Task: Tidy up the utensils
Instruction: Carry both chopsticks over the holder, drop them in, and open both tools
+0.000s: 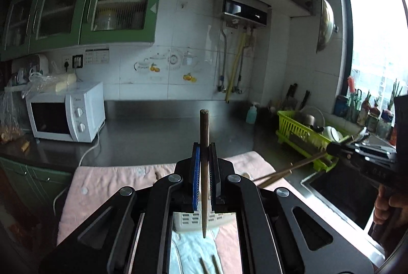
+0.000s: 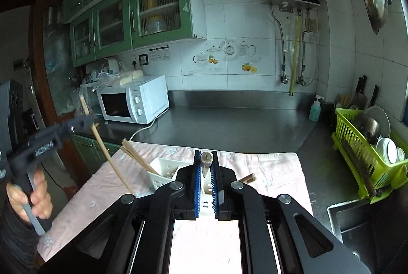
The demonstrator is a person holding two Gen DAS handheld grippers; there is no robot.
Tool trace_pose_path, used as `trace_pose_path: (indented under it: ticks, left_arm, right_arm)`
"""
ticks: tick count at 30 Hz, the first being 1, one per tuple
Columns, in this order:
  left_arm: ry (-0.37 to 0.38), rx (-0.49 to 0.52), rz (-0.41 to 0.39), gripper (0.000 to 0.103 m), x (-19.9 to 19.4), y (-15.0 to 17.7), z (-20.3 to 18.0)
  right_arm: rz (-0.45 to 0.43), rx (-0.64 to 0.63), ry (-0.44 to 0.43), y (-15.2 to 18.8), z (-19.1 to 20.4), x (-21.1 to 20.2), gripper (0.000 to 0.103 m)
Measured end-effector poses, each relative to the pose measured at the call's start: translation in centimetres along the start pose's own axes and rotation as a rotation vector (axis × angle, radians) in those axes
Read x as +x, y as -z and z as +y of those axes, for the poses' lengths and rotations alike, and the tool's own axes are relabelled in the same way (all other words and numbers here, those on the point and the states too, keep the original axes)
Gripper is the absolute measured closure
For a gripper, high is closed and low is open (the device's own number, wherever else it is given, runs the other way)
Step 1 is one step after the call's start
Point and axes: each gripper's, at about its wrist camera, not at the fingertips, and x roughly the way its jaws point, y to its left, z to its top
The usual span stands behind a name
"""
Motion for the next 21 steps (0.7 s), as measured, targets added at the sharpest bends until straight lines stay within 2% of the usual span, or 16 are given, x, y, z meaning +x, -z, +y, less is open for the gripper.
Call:
trace_pose_path:
  ticks: [5,9,15,21]
  left_arm:
    - [-0.043,-0.009,-0.068,0.098,2.5,-3.2,0.1]
    - [-0.081,-0.015,-0.100,0.098,5.0,-4.0,0.1]
    - [-0.095,-0.037,-0.002,0.098,9.3,-2.7,1.1]
    - [-0.086,-0.070,0.071,0.097,11.2,-0.8,2.4]
  right_arm:
    - [0.014,-0.004,0.011,-0.7,-1.1,1.9,0.096]
    - [0.044,-0.007,0.012,-0.7,-1.8,3.9,0.096]
    - [0.109,-0.034,0.009,-0.4,-1.9,6.6,0.096]
    - [0.181,-0.024,-0.003,0.5,-1.9,9.2,0.096]
